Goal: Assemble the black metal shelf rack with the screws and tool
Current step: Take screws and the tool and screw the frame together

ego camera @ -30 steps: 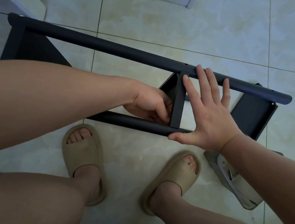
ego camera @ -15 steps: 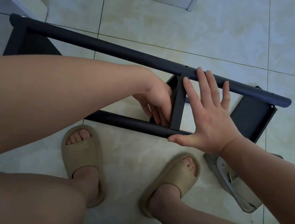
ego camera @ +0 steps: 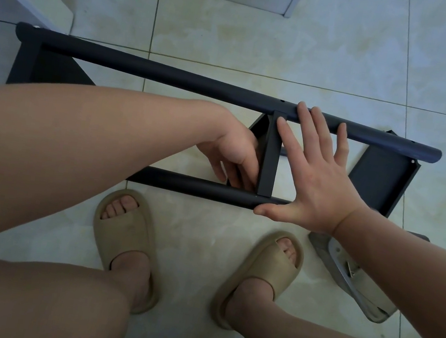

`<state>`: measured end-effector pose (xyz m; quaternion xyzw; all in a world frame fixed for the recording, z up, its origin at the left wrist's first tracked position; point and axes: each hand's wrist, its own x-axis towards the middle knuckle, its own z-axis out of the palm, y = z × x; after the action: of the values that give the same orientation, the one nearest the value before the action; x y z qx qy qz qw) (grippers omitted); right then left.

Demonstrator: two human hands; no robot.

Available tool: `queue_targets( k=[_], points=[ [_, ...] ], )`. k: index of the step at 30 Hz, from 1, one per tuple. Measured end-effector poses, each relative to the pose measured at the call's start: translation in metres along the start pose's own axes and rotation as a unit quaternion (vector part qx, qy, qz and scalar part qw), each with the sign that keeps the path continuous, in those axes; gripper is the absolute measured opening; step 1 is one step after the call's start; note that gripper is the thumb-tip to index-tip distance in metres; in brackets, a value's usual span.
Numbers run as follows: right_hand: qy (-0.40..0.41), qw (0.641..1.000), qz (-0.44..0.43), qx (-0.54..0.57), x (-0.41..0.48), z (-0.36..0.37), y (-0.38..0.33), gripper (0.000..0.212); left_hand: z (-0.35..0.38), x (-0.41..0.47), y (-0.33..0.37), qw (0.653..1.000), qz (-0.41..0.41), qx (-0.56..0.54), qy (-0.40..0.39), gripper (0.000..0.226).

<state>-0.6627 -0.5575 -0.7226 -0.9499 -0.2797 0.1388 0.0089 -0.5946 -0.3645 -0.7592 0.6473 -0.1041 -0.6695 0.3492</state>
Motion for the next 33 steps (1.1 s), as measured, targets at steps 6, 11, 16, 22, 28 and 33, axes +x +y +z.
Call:
queue_targets(
  k=[6, 11, 16, 22, 28, 33],
  points=[
    [-0.004, 1.000, 0.003, 0.000, 0.0003, -0.0008, 0.0001, 0.133, 0.0010, 0.0025, 0.0019, 0.999, 0.013, -0.018, 0.032, 0.009],
    [-0.003, 1.000, 0.003, 0.004, 0.0001, -0.0009, -0.0001, 0.133, -0.0035, -0.0021, 0.0019, 1.000, 0.007, -0.011, 0.003, 0.016],
    [-0.006, 1.000, 0.003, 0.001, 0.0001, -0.0013, -0.0004, 0.133, -0.0026, -0.0010, 0.0000, 1.000, 0.000, 0.002, 0.019, 0.009],
    [-0.007, 1.000, 0.004, 0.002, 0.0000, -0.0017, -0.0003, 0.132, 0.0011, 0.0040, -0.0009, 0.999, 0.002, -0.028, 0.016, 0.009],
    [-0.006, 1.000, 0.002, 0.001, -0.0001, -0.0019, -0.0007, 0.132, 0.0000, 0.0019, -0.0034, 0.999, 0.006, -0.049, 0.013, 0.013],
    [-0.009, 1.000, 0.005, 0.000, -0.0001, -0.0025, -0.0012, 0.132, 0.0046, 0.0019, -0.0078, 0.998, -0.001, -0.054, -0.011, 0.013]
  ],
)
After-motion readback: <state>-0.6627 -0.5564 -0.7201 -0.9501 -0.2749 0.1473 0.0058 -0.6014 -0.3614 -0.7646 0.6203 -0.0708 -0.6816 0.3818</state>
